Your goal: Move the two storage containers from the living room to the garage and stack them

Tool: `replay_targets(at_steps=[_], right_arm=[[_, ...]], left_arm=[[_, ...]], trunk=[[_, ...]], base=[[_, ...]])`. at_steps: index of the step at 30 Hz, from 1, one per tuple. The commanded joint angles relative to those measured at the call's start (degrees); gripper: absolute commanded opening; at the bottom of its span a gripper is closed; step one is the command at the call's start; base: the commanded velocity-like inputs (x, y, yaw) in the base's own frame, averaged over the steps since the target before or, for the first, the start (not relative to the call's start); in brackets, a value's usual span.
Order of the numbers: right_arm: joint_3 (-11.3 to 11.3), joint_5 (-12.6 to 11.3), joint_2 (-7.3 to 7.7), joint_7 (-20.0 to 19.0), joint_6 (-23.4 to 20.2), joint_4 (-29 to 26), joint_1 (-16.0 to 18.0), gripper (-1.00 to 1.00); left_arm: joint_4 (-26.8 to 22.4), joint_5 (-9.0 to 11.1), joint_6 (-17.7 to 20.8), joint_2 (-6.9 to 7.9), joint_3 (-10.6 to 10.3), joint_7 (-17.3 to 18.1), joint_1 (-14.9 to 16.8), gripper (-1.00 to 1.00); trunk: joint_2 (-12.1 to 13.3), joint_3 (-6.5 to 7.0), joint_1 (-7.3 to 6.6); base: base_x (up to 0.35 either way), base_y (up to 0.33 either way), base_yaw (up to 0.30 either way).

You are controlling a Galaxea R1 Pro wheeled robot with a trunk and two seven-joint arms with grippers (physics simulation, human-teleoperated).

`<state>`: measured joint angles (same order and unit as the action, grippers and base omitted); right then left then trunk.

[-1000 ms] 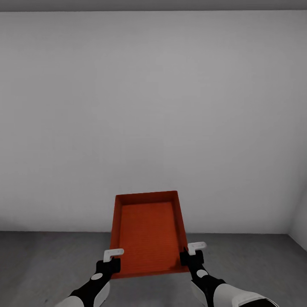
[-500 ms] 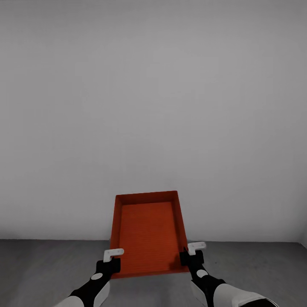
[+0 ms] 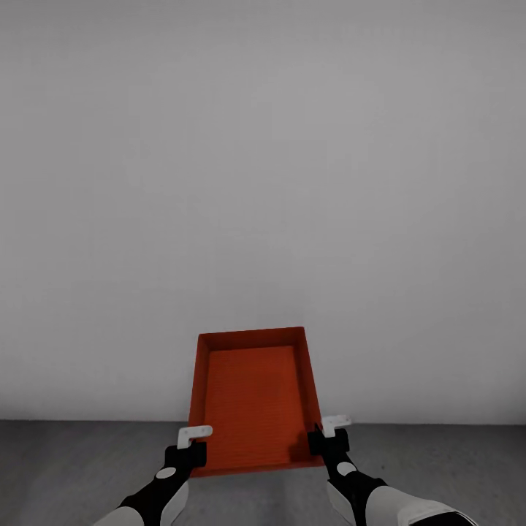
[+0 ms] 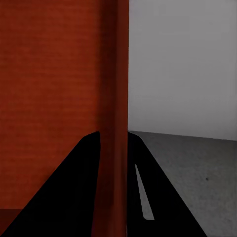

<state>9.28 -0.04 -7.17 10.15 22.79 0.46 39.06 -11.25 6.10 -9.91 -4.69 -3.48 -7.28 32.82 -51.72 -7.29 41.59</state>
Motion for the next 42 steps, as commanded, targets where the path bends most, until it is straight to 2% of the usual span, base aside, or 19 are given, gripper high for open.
replay_targets(at_steps=[1, 42], right_arm=[[-2.1, 0.7, -0.03, 0.2, -0.1, 0.2, 0.1, -1.00], [-2.1, 0.7, -0.02, 0.2, -0.1, 0.2, 0.1, -1.00]], left_arm=[[-0.2, 0.1, -2.5, 0.29, -1.1, -0.5, 0.1, -1.00], [0.2, 0.1, -2.4, 0.20, -0.9, -1.0, 0.1, -1.00]], trunk=[[-0.1, -0.18, 0.01], [-0.1, -3.93, 0.01]], base=[[0.018, 0.006, 0.000], [0.001, 0.000, 0.000]])
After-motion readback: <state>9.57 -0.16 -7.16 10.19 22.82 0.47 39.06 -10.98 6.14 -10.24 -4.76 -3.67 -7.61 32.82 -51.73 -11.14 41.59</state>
